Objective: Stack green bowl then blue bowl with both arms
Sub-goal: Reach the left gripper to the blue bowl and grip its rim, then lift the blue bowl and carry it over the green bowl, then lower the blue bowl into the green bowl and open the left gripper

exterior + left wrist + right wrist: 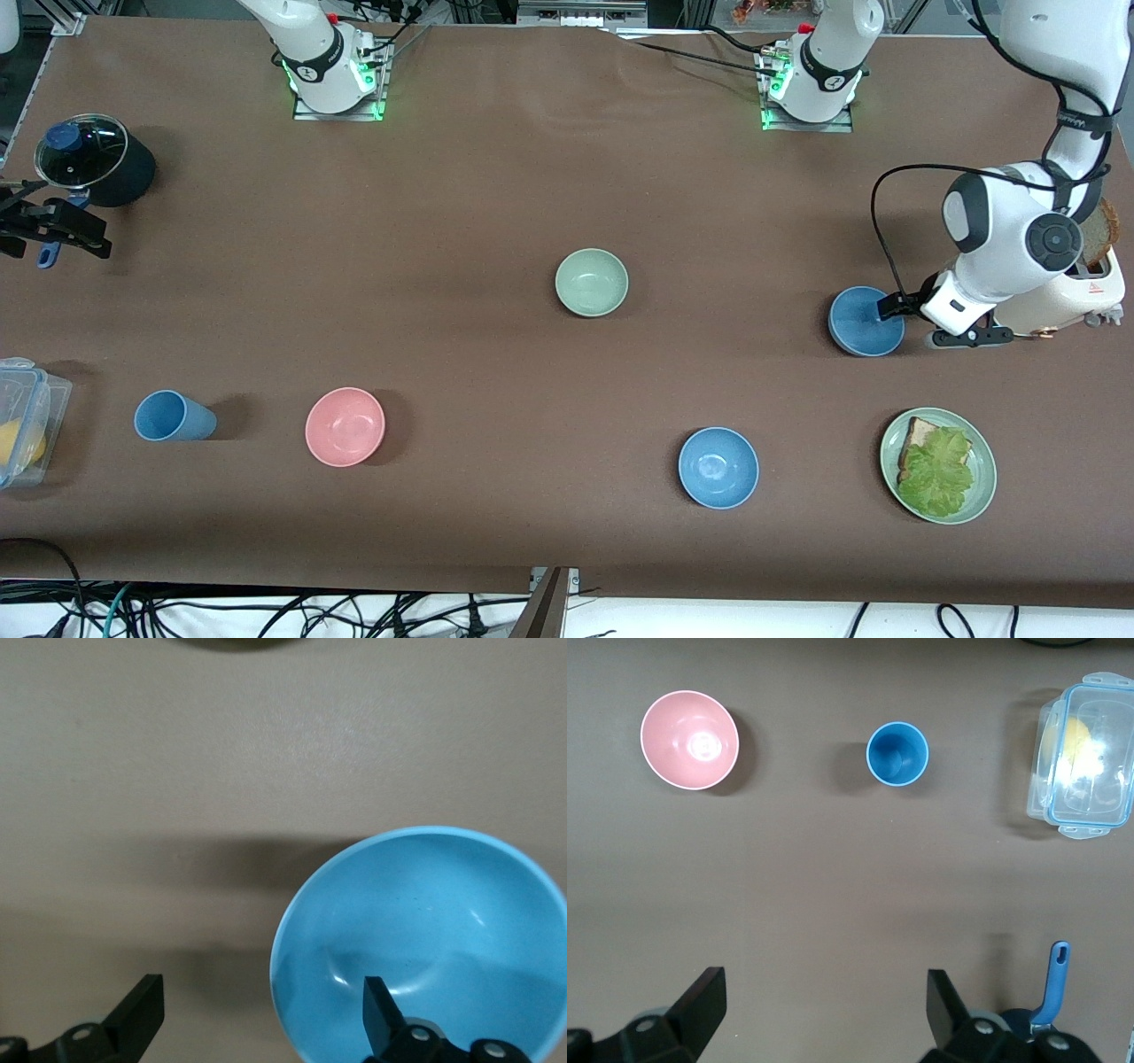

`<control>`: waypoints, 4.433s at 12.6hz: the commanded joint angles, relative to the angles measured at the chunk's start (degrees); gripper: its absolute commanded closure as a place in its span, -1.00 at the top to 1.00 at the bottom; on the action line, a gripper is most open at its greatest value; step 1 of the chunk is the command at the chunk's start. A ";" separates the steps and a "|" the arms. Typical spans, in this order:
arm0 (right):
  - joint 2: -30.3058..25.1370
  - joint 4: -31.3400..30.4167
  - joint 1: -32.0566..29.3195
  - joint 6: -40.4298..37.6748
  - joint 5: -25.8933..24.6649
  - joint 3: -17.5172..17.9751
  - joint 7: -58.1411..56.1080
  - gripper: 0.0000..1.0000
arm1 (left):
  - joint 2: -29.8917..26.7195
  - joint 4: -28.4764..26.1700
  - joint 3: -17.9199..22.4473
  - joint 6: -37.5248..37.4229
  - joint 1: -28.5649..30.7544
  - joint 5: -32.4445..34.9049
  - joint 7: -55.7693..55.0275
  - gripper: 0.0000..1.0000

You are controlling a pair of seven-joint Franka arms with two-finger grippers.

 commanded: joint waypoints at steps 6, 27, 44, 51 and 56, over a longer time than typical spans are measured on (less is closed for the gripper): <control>-0.02 -0.40 -0.26 -0.09 -0.44 0.93 -0.44 0.99 | 3.68 0.78 0.19 1.86 -1.99 0.65 0.17 -1.00; 0.07 -0.40 -0.26 0.27 -0.44 1.02 -0.70 0.99 | 2.70 11.94 -18.52 -9.14 -19.39 -33.08 -5.71 -1.00; 0.07 -0.40 -0.26 0.35 -0.44 1.02 -0.79 0.99 | 9.83 15.72 -21.96 -0.43 -24.14 -27.30 -11.61 -1.00; 0.07 -0.40 -0.26 0.27 -0.44 0.93 -0.70 0.99 | 9.83 15.81 -20.82 -0.52 -24.05 -27.12 -11.35 -1.00; 0.07 -0.40 -0.26 0.26 -0.36 0.93 -0.61 0.99 | 9.56 15.81 -20.91 -0.43 -24.05 -27.21 -11.52 1.00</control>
